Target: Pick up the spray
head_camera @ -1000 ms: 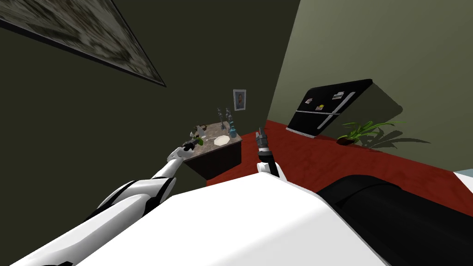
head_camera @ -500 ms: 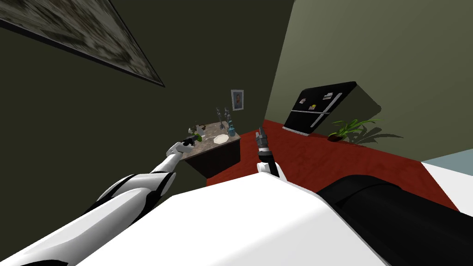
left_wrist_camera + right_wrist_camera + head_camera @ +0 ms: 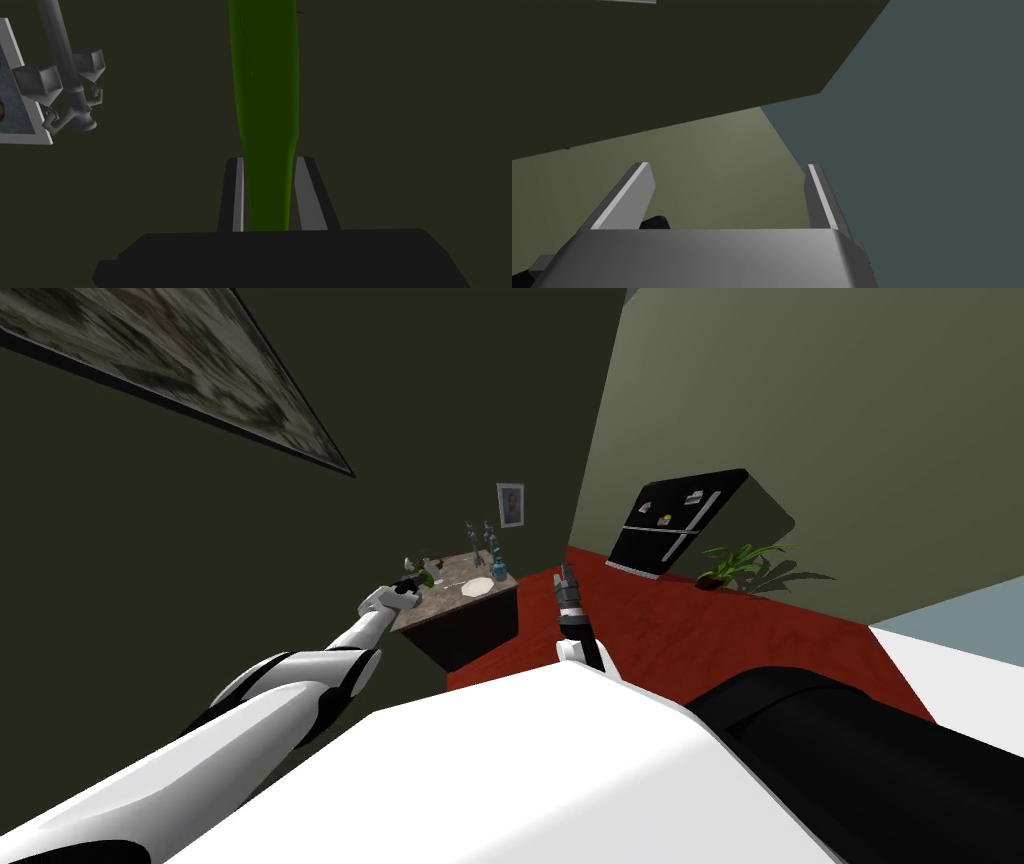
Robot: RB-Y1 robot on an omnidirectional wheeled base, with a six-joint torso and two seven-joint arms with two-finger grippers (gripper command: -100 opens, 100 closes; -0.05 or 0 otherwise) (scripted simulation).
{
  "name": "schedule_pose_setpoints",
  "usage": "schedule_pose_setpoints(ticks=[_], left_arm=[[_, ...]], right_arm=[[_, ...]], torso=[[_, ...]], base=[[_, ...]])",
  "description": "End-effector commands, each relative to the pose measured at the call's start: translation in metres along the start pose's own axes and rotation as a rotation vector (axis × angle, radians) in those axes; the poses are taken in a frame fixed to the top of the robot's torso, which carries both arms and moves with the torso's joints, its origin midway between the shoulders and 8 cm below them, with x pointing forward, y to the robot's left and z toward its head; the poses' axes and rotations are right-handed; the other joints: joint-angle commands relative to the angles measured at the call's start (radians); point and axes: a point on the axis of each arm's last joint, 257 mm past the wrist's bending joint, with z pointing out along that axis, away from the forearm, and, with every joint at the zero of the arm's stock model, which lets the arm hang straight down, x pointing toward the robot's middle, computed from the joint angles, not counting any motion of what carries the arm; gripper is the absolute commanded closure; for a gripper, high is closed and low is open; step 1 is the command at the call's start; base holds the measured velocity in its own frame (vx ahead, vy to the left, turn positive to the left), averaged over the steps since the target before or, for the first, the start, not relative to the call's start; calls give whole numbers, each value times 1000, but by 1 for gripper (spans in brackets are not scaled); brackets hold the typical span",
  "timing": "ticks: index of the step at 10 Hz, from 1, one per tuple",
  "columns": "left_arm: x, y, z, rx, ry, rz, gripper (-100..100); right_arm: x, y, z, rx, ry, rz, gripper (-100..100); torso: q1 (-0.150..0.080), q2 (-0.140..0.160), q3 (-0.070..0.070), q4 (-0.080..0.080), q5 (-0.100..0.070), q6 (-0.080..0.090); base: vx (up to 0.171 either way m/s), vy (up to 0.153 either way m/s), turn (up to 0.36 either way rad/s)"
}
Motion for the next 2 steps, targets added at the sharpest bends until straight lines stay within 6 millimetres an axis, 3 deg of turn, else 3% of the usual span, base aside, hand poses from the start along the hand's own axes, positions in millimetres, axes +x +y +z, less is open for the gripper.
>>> schedule_pose_setpoints(ticks=[1,2], left_arm=[[0,0,0,0,0,0,100],[-1,0,0,-1,-1,0,0]], right_arm=[[0,0,0,0,0,0,0],[0,0,0,0,0,0,0]], torso=[[0,0,0,0,0,0],[0,-2,-1,-1,0,0]], base=[[-32,2,-13],[-6,0,1]])
